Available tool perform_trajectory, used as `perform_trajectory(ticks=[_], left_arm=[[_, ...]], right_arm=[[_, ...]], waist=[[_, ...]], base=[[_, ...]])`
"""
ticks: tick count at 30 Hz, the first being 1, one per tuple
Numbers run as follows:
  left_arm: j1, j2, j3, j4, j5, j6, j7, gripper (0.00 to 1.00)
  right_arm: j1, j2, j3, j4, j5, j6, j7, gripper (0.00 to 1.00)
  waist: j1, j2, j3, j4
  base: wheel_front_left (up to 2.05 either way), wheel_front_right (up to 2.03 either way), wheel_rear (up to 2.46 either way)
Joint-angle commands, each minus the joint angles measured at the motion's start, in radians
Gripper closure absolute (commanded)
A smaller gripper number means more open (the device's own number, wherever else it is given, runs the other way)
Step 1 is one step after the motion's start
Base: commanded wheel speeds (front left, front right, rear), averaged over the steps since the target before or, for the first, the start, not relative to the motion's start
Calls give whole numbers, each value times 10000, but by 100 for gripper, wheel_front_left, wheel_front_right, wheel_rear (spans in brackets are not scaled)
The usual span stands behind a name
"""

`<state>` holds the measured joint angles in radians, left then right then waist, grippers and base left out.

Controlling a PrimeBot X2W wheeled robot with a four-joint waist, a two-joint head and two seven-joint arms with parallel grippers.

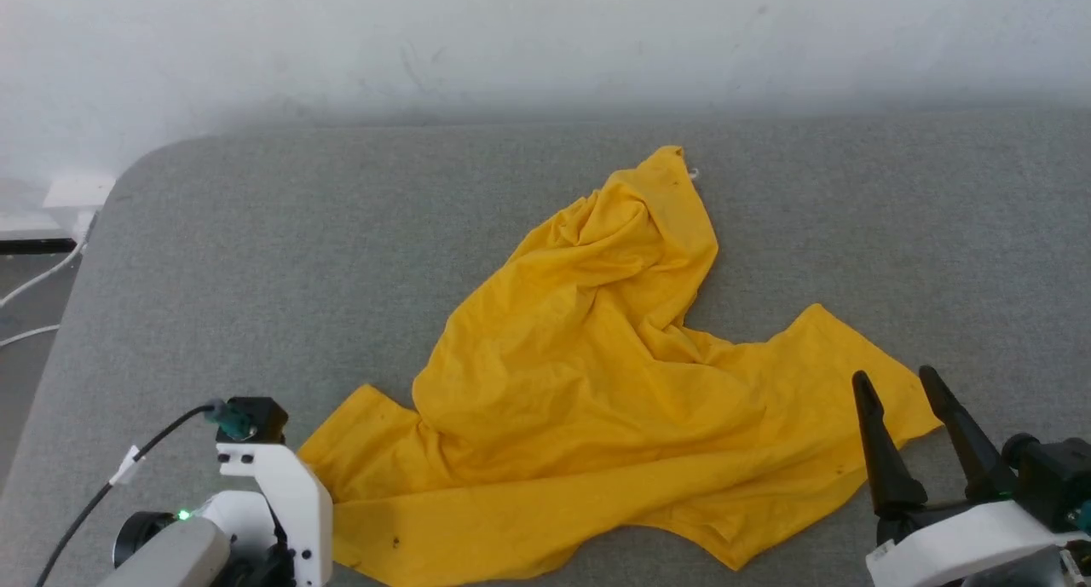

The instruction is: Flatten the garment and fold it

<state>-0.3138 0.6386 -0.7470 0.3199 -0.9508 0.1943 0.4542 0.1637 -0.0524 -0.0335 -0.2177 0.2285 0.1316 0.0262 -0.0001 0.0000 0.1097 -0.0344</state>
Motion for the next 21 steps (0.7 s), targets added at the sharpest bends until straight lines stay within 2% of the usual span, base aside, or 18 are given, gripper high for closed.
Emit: perform_trajectory(ticks=[1,3,12,17,21], left_arm=[[306,-403,-295,206,-117,-98,85,100],[355,-498,-141,228,-94,-16,-363,100],[903,-990,1052,-359,189,714,-3724,100],[1217,-1019,1440,-1031,279,1052,-4660,100],[1335,-959,1568,-1585,347,1273,-4898,100]], right_arm=[[-18,22,-25,17,-68,-9,39,0],[21,22,-64,35,-141,-9,162,0],[-140,22,-594,249,-636,-9,1036,0],[-504,-109,-1376,1034,-617,-9,2538,0],[-1095,-671,-1981,2002,-67,-9,4132,0]], waist=[[1,0,-57,19],[1,0,-134,73],[1,0,-323,545],[1,0,-235,739],[1,0,-117,824]], base=[[0,0,0],[0,0,0],[0,0,0],[0,0,0],[0,0,0]])
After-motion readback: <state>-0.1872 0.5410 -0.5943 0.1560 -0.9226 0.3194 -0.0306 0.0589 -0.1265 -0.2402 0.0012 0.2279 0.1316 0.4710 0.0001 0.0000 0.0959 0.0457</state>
